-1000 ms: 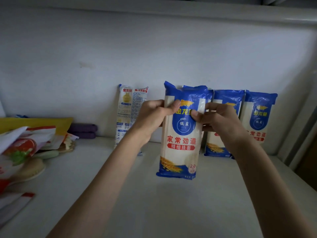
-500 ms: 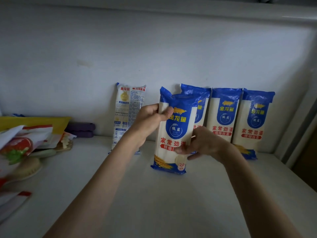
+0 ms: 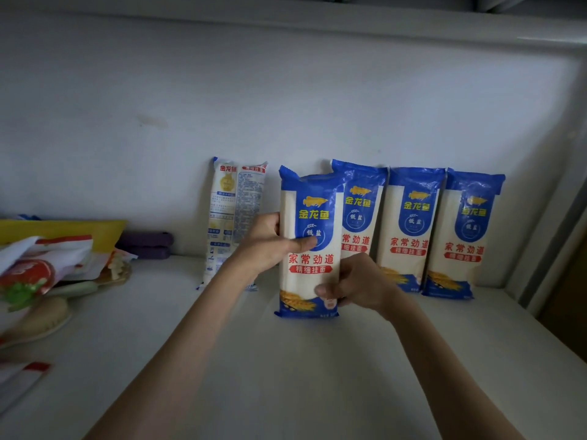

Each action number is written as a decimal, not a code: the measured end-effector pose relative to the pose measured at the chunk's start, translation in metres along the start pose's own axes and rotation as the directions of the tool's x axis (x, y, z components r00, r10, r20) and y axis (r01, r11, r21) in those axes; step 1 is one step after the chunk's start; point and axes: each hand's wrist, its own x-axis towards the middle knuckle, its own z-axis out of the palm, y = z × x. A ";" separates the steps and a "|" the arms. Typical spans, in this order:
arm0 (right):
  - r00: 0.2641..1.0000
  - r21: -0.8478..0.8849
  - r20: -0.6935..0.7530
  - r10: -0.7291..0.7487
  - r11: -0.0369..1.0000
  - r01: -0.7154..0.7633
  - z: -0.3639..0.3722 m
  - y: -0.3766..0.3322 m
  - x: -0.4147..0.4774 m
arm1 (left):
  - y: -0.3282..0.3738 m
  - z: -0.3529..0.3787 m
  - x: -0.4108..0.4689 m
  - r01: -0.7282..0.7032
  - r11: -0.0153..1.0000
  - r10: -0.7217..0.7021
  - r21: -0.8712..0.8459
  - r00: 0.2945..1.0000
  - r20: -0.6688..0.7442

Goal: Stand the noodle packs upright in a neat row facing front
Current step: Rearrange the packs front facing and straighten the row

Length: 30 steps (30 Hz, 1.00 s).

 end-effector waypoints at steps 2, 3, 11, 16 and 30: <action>0.995 -0.011 -0.086 -0.058 0.998 0.057 0.007 0.003 0.003 | -0.003 -0.008 0.001 0.033 0.995 -0.038 0.092 0.997 0.061; 0.991 -0.030 -0.109 -0.081 0.996 0.078 0.010 0.003 0.004 | -0.005 -0.012 0.002 0.062 0.986 -0.076 0.154 0.993 0.093; 0.966 -0.043 -0.252 -0.051 0.998 0.042 0.037 -0.002 0.016 | -0.014 -0.014 0.005 0.054 0.982 -0.036 0.182 0.994 -0.100; 0.947 -0.115 -0.322 0.007 0.992 -0.047 0.046 -0.008 0.030 | -0.027 -0.003 0.006 0.007 0.986 0.032 0.168 0.973 -0.228; 0.952 -0.284 -0.295 0.086 0.943 -0.173 0.030 -0.026 0.040 | -0.033 -0.010 0.010 0.090 0.926 -0.042 0.366 0.990 -0.136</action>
